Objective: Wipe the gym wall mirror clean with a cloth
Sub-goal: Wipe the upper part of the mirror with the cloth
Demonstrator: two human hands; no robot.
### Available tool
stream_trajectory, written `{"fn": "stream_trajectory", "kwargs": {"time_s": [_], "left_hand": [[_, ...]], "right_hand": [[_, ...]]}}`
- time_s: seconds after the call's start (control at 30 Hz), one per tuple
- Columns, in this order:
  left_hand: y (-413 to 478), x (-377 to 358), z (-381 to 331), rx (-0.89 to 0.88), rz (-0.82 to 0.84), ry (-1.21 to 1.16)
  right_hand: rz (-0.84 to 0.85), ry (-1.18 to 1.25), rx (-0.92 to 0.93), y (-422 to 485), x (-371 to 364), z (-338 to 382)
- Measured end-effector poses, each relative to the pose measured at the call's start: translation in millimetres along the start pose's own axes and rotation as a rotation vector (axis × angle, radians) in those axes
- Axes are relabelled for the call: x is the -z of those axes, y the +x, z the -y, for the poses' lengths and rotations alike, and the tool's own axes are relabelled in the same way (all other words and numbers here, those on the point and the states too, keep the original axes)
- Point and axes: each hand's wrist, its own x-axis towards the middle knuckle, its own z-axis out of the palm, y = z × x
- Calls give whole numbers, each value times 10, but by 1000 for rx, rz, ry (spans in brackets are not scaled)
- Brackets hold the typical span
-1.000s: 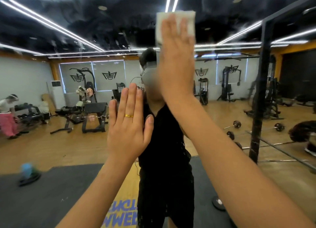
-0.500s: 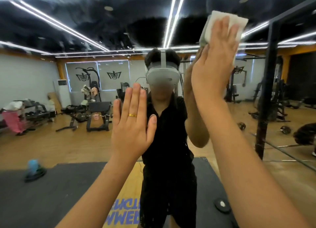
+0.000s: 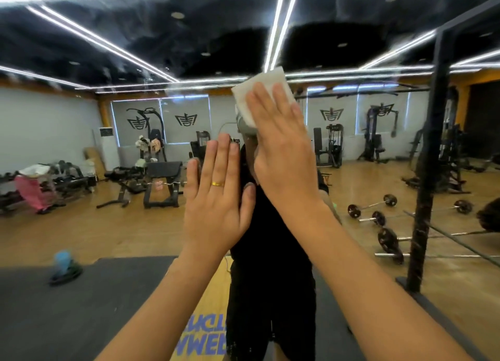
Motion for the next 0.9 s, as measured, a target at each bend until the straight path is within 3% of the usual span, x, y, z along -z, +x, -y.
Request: {"fn": "stream_trajectory", "kwargs": {"time_s": [0.13,0.43,0.63,0.73,0.9], "left_hand": [[-16,-19,30,-23,-1,3],[8,-4,50,8,15,-31],[199,358,-140,195,-18,-496],[423,545,-304,120,-53,-543],[747,374,-480,-3,67,-434]], "right_hand": [[-119,207,-5,-104,165,166],[59,273,57,-48,215,29],[21,231,41,-256,358,-246],[10,197,17,-448,397,-328],[-124,180,-80,-807,359,-367]]}}
